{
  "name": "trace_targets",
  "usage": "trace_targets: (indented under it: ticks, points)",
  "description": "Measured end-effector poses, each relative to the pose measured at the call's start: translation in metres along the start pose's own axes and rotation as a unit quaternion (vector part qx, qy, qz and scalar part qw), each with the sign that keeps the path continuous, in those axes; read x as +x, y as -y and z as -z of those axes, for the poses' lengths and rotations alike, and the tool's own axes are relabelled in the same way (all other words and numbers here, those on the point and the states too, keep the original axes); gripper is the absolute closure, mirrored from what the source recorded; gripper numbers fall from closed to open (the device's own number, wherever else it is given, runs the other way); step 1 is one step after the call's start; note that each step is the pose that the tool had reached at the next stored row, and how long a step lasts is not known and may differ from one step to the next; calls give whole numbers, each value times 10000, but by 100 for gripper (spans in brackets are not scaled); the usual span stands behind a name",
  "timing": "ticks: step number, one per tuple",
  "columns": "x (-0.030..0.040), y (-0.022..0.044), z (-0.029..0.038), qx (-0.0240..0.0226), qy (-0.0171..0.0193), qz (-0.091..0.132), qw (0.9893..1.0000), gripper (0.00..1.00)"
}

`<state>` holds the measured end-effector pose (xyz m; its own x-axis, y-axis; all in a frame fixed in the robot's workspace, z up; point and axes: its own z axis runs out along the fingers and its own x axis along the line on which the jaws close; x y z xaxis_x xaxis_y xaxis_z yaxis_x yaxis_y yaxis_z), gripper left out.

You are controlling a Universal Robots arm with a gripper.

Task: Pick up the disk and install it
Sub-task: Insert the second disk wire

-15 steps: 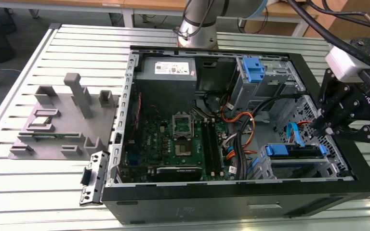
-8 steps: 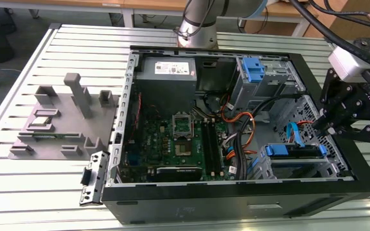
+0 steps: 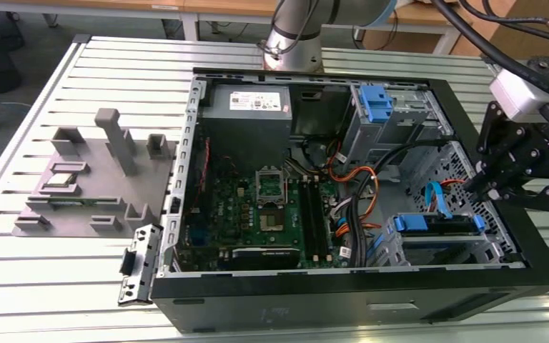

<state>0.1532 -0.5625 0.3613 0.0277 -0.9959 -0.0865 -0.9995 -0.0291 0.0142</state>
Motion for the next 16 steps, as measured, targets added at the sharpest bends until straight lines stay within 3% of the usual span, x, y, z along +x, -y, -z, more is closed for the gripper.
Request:
trace_targets:
  ticks: [8, 16]
  points:
    - [2, 97, 2, 0, 0, 0, 10000, 76]
    - [-62, 101, -11, 0, 0, 0, 10000, 76]
